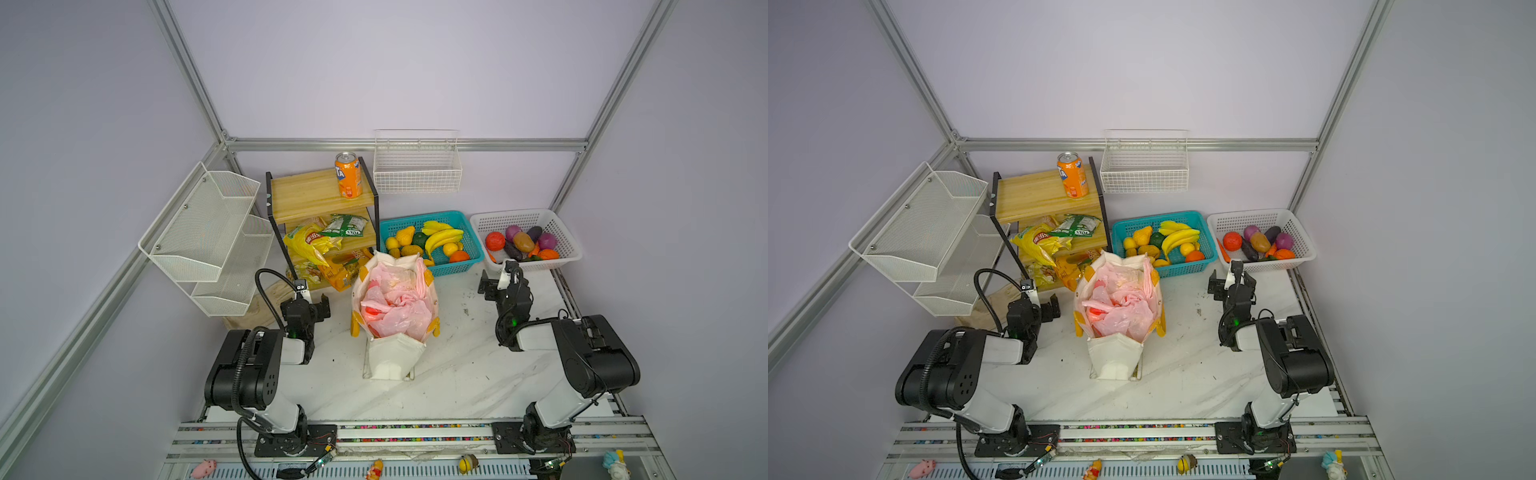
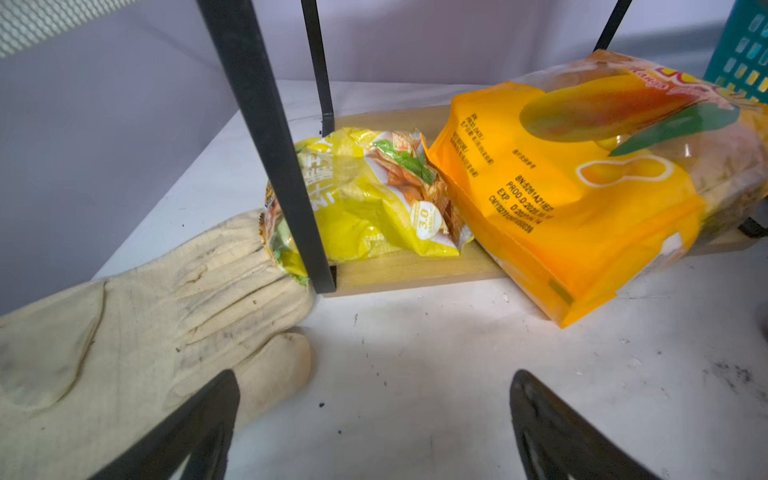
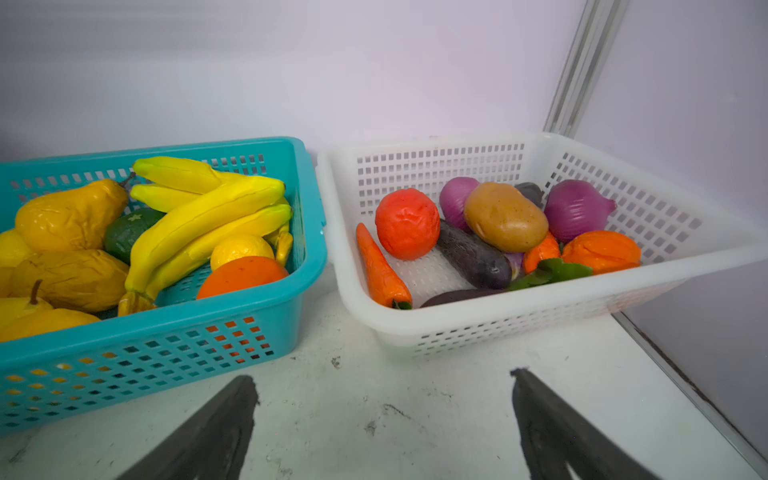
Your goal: Place the mixed food into the grocery bags and tie them
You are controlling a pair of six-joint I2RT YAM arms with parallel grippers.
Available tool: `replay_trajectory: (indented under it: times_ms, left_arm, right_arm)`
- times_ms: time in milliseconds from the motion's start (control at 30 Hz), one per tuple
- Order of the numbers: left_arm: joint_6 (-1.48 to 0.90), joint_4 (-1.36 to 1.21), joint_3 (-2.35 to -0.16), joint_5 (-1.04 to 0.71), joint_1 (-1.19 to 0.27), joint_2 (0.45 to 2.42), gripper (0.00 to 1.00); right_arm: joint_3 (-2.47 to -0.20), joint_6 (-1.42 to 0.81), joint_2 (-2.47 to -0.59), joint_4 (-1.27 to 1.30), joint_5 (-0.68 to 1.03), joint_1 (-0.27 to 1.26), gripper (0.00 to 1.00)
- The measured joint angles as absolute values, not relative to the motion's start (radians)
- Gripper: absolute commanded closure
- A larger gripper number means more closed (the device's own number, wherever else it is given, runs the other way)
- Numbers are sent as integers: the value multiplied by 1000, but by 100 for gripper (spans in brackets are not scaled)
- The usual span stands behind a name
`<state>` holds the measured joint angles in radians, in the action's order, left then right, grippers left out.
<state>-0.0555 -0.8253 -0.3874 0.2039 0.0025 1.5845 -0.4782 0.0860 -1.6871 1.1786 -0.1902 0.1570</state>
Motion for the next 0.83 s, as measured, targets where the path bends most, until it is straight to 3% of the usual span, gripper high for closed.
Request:
replay_trajectory:
  times_ms: [167,833]
  left_arm:
    - [-55,-869,-387,184,7,1584,0]
    - [-47,-875,-387,175,7,1584,0]
  right_arm:
    - [-458,70,-1798,1243,-179,125,3]
    - [-458,60,-1798,1297,-183,116,3]
